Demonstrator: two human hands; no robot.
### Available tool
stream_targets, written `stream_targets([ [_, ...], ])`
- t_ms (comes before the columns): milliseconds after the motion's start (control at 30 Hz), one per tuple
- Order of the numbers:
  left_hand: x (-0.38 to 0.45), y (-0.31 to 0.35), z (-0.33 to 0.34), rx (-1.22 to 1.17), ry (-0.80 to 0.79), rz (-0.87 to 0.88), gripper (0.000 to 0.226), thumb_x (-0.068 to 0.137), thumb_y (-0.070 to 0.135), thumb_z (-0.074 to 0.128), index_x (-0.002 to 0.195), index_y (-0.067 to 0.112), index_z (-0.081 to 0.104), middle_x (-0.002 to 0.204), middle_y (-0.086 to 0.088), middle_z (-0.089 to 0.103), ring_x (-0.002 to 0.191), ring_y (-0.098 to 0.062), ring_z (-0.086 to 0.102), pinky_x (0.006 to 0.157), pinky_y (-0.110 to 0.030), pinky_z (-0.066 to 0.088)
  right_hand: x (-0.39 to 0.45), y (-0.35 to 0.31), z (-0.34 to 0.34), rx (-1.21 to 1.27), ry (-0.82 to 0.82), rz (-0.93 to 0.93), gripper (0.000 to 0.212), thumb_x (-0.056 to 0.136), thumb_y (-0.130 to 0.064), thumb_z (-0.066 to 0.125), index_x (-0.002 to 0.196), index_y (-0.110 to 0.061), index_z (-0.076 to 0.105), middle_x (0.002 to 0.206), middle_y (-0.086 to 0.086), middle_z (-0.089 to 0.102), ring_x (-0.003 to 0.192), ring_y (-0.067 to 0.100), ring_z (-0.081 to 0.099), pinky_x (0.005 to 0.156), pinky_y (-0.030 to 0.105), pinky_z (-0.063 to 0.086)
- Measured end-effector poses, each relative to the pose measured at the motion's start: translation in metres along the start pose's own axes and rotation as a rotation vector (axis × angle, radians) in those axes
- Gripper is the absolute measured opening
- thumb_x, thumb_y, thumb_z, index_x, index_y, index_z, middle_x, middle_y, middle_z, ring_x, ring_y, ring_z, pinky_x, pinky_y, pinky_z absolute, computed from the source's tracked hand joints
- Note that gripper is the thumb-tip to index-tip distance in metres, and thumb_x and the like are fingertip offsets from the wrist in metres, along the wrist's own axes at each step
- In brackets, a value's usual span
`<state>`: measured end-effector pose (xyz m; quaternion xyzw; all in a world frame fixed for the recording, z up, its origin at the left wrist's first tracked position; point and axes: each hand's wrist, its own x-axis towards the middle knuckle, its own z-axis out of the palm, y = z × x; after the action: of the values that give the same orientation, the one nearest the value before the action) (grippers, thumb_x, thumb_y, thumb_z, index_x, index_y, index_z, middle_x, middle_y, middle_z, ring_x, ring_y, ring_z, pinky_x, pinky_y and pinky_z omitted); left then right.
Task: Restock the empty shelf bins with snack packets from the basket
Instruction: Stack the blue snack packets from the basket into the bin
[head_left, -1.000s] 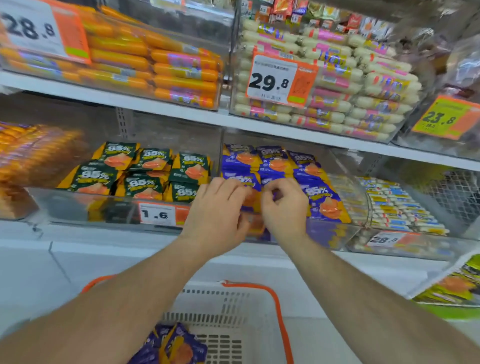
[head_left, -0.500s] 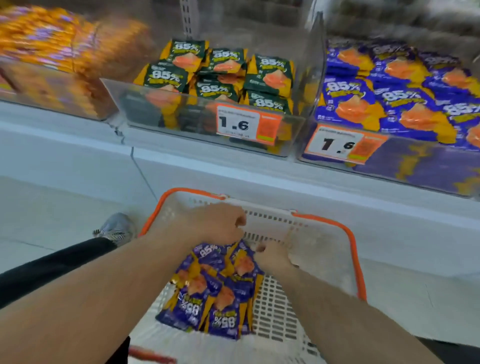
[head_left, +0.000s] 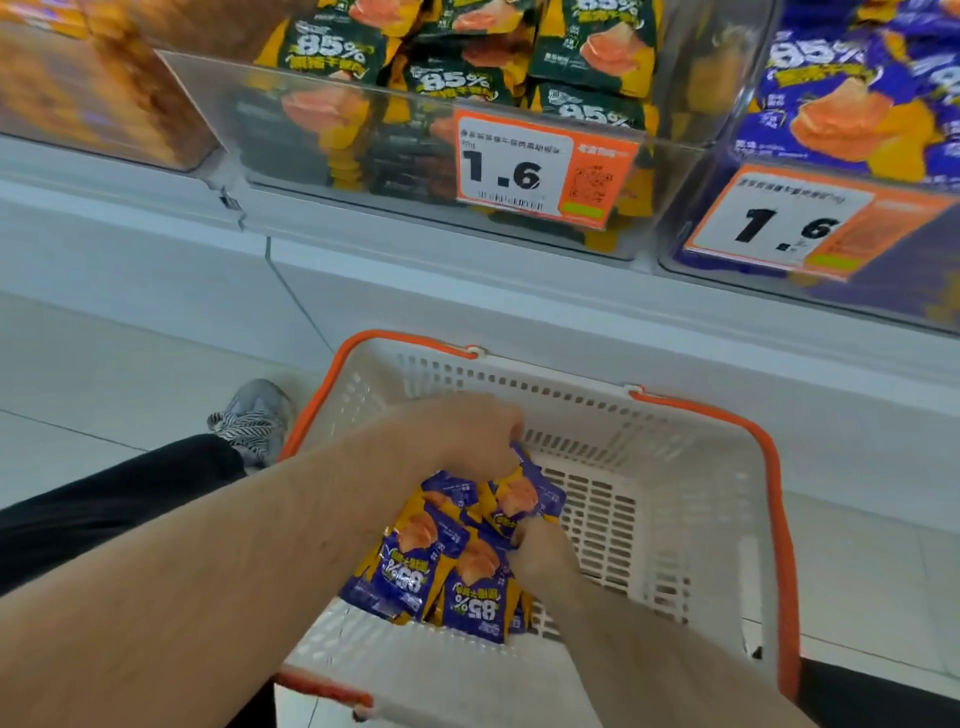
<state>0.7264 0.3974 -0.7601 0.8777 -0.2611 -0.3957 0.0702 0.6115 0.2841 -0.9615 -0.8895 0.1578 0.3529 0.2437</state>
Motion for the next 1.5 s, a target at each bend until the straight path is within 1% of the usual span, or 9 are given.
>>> stream_targets([
  [233,-0.013,0.006,-0.001,0.014,-0.011,0.003,0.041,0.094,0.027,0.049,0.134,0.02,0.047,0.131,-0.003,0.053,0.113,-0.024,0.054,0.097,-0.041,0.048,-0.019,0.01,-0.047,0.037,0.017,-0.095,0.029,0.088,-0.002,0.048,0.07,-0.024,0.042,0.076,-0.001,0.052,0.077,0.022,0.051,0.063,0.033,0.041],
  [433,-0.038,0.001,-0.005,0.012,0.014,-0.035,0.036,0.095,0.029,0.049,0.129,0.016,0.049,0.113,-0.001,0.055,0.098,-0.019,0.054,0.081,-0.029,0.044,-0.055,-0.009,-0.13,0.04,0.116,-0.197,0.019,0.085,-0.007,0.051,0.074,-0.02,0.042,0.073,0.001,0.046,0.071,0.018,0.045,0.061,0.031,0.035],
  [533,-0.054,-0.002,-0.012,-0.04,0.071,-0.109,0.055,0.095,0.042,0.053,0.141,0.015,0.04,0.135,-0.004,0.052,0.115,-0.021,0.054,0.092,-0.031,0.045,-0.087,-0.019,-0.171,0.179,0.229,-0.258,0.024,0.082,-0.002,0.056,0.077,-0.023,0.045,0.077,0.0,0.052,0.072,0.018,0.051,0.06,0.031,0.04],
  [633,-0.074,0.0,-0.02,-0.252,0.14,-0.171,0.067,0.093,0.052,0.055,0.144,0.012,0.037,0.146,-0.007,0.045,0.125,-0.024,0.05,0.088,-0.029,0.041,-0.124,-0.029,-0.202,0.44,0.271,-0.346,0.039,0.079,0.014,0.053,0.087,-0.024,0.043,0.089,0.01,0.057,0.072,0.017,0.051,0.056,0.03,0.04],
  [767,-0.087,0.002,-0.017,-0.89,0.116,-0.149,0.06,0.085,0.057,0.064,0.129,0.017,0.052,0.128,0.001,0.055,0.11,-0.026,0.063,0.08,-0.042,0.051,-0.17,-0.043,-0.225,0.824,0.283,-0.442,0.054,0.077,0.025,0.05,0.097,-0.025,0.04,0.098,0.016,0.064,0.075,0.021,0.06,0.057,0.034,0.047],
  [900,-0.097,0.017,-0.023,-1.365,0.217,0.042,0.017,0.091,0.014,0.067,0.108,0.015,0.063,0.111,-0.004,0.072,0.101,-0.022,0.069,0.087,-0.048,0.056,-0.207,-0.048,-0.231,0.873,0.264,-0.513,0.058,0.079,0.024,0.051,0.102,-0.027,0.039,0.106,0.016,0.064,0.079,0.026,0.067,0.056,0.037,0.052],
  [1133,-0.119,0.038,-0.062,-1.13,0.415,0.225,0.022,0.094,0.009,0.062,0.11,0.025,0.06,0.085,0.004,0.073,0.067,-0.008,0.062,0.056,-0.022,0.045,-0.244,-0.049,-0.263,0.694,0.488,-0.631,0.03,0.079,0.011,0.069,0.085,-0.017,0.057,0.078,0.005,0.063,0.062,0.022,0.053,0.053,0.033,0.045],
  [1333,-0.113,0.065,-0.109,-1.093,0.616,0.323,0.023,0.096,0.019,0.06,0.119,0.015,0.06,0.096,-0.003,0.074,0.069,-0.01,0.063,0.051,-0.019,0.045,-0.244,-0.056,-0.3,0.842,0.571,-0.605,0.042,0.086,0.013,0.059,0.096,-0.027,0.068,0.108,0.004,0.071,0.092,0.021,0.067,0.073,0.035,0.056],
  [1500,-0.09,0.073,-0.123,-0.957,0.858,0.315,0.036,0.097,0.025,0.056,0.132,0.022,0.053,0.101,0.012,0.066,0.074,-0.011,0.066,0.057,-0.023,0.046,-0.224,-0.051,-0.355,1.046,1.062,-0.503,0.039,0.091,0.004,0.057,0.122,-0.018,0.065,0.108,-0.001,0.065,0.07,0.001,0.061,0.062,0.02,0.056],
])
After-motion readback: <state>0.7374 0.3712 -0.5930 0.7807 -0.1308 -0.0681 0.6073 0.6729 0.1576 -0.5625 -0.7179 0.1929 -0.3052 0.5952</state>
